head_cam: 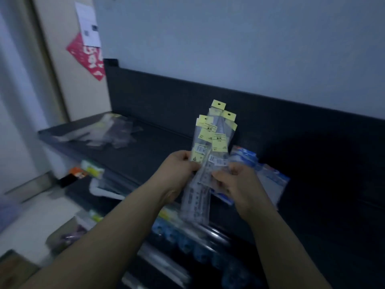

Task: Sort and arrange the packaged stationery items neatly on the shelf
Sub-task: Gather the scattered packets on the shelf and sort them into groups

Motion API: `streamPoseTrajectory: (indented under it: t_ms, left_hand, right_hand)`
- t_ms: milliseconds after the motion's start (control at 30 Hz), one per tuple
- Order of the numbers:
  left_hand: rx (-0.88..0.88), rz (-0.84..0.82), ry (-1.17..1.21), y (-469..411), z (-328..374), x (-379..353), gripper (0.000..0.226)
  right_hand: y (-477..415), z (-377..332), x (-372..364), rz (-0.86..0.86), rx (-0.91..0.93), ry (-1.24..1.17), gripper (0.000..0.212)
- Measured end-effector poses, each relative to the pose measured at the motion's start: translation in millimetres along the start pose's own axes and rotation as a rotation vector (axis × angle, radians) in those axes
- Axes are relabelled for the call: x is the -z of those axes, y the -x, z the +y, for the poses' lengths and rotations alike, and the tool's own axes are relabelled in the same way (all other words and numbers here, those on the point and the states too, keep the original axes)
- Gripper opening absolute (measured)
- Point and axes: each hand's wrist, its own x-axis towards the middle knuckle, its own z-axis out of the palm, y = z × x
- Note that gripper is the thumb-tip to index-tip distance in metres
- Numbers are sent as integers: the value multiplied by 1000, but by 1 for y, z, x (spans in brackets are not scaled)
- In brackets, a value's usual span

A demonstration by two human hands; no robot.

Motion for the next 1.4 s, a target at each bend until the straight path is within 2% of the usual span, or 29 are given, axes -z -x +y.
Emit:
streamPoseTrajectory:
  t_ms: [167,267,367,467,533,567,700,800,900,1133,1267,1333,1400]
  left_hand:
    - [-3,128,-41,-2,6,110,13]
    - [6,163,-54,-4,7,164,14]
    - [31,221,-51,-9,7,207,24]
    - [37,262,-53,-21,4,239,17]
    - [54,273,-47,-31,3,256,12]
    - [65,282,-47,-37,3,264,12]
    - [79,320,-80,-64,6,290,14]
    - [72,343,-119,-93,10,309,18]
    - [76,350,-182,-127,16,325,23]
    - [58,351,-442,-191,9,354,17]
    - [-13,341,-610,-214,1,371,21]
    - [-33,306,-694,-224,-6,378,22]
    - [-48,249,-788,-232,-12,385,23]
  right_hand:
    - [-18,-11,-112,-96,22,-22,22]
    - [-28,-13,-166,-146,3,-55,14]
    - [-38,-17,-208,-188,-60,-86,7]
    - [-51,-22,-239,-230,-115,-112,13]
    - [-64,-24,-255,-248,-132,-120,9]
    - [-70,-25,-263,-256,-143,-124,4]
    - [-99,-30,-290,-274,-174,-158,18]
    - [-125,-36,-307,-305,-168,-179,9]
    - [-155,-40,-321,-301,-184,-171,10]
    - [-220,-23,-346,-177,-155,27,16]
    - [-238,-17,-350,-121,-36,318,14]
    - [-239,-17,-354,-88,24,455,10]
    - [-239,-16,-359,-56,40,576,16]
